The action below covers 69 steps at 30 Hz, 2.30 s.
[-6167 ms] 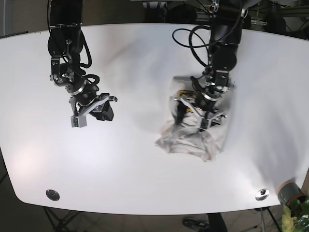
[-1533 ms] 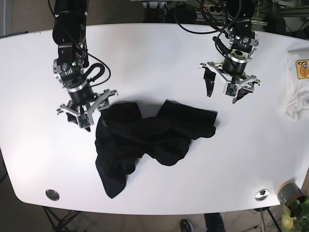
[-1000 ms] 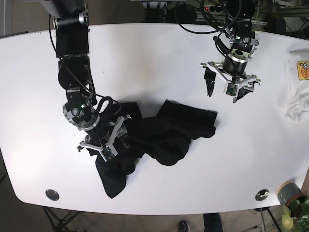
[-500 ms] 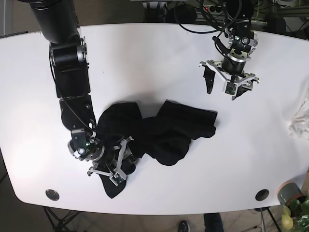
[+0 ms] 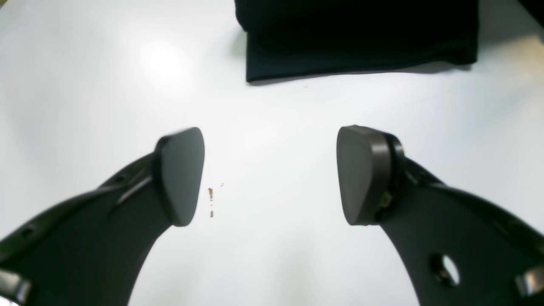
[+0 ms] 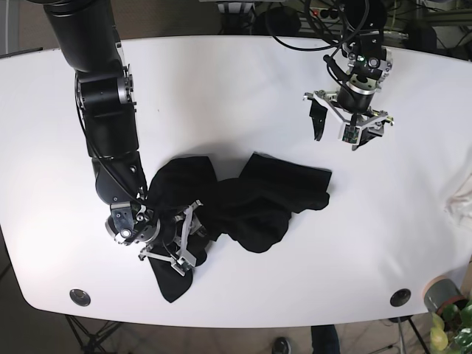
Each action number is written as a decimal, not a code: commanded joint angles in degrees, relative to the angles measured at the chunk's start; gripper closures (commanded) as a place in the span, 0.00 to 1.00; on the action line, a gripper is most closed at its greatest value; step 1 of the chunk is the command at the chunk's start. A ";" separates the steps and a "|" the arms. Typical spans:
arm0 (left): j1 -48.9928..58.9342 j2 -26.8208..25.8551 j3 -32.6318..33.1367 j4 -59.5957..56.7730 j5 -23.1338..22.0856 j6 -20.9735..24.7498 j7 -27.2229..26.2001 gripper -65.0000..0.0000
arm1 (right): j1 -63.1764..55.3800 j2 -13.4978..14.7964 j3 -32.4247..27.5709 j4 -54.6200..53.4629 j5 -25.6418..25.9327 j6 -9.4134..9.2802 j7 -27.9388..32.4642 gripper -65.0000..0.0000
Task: Fold the T-shirt properly
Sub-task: 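Lower the right gripper and grasp the black garment's edge, then lift the black garment with the right gripper and grasp it with the left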
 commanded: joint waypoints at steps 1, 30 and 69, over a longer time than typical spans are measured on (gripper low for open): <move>-0.29 -0.17 -0.10 0.93 -0.48 0.21 -1.55 0.32 | 1.03 0.20 0.27 0.99 0.90 0.22 0.96 0.44; -2.31 -0.34 -0.10 0.14 -0.57 0.21 -1.64 0.32 | 0.32 0.03 0.18 17.52 0.81 -5.05 -3.61 0.97; -14.53 6.25 14.49 -9.79 -0.48 0.47 -1.73 0.32 | 38.42 -1.99 -0.17 30.88 0.28 -5.40 -13.54 0.97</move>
